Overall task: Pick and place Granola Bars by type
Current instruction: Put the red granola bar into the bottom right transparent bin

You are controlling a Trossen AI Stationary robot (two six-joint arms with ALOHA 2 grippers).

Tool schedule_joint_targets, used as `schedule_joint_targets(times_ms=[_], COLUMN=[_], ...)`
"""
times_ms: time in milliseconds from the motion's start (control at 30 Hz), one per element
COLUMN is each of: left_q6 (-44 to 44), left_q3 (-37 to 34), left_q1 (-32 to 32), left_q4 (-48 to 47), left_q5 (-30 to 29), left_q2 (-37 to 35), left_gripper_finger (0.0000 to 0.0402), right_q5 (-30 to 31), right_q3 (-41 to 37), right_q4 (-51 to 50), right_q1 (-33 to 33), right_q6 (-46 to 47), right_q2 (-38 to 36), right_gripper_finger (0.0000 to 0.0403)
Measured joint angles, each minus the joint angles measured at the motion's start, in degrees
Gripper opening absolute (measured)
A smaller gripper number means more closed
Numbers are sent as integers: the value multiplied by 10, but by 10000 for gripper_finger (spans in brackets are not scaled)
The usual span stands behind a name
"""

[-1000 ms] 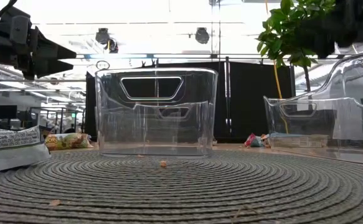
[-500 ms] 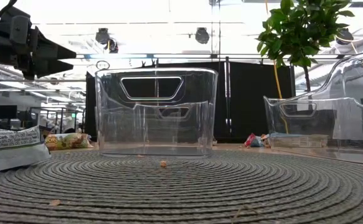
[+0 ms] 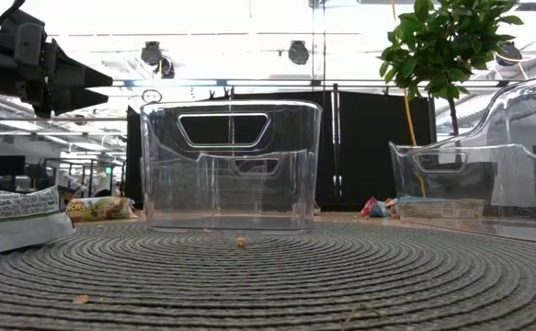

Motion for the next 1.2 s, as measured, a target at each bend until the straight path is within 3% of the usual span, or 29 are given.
schedule_joint_targets(times_ms=[267, 467, 933, 1200], left_q6=[0, 0, 0, 0], left_q3=[0, 0, 0, 0], left_q1=[0, 0, 0, 0], left_q4=[0, 0, 0, 0], left_q5=[0, 0, 0, 0], left_q2=[0, 0, 0, 0], left_gripper_finger=[324, 324, 324, 324], right_q5=[27, 31, 248, 267], right_q3=[55, 92, 165, 165], right_q4=[12, -12, -69, -81], right_q1=[13, 99, 340, 388], right_q6=[24, 23, 84, 181], right_q2=[91, 123, 220, 248], right_gripper_finger=[279, 279, 279, 279])
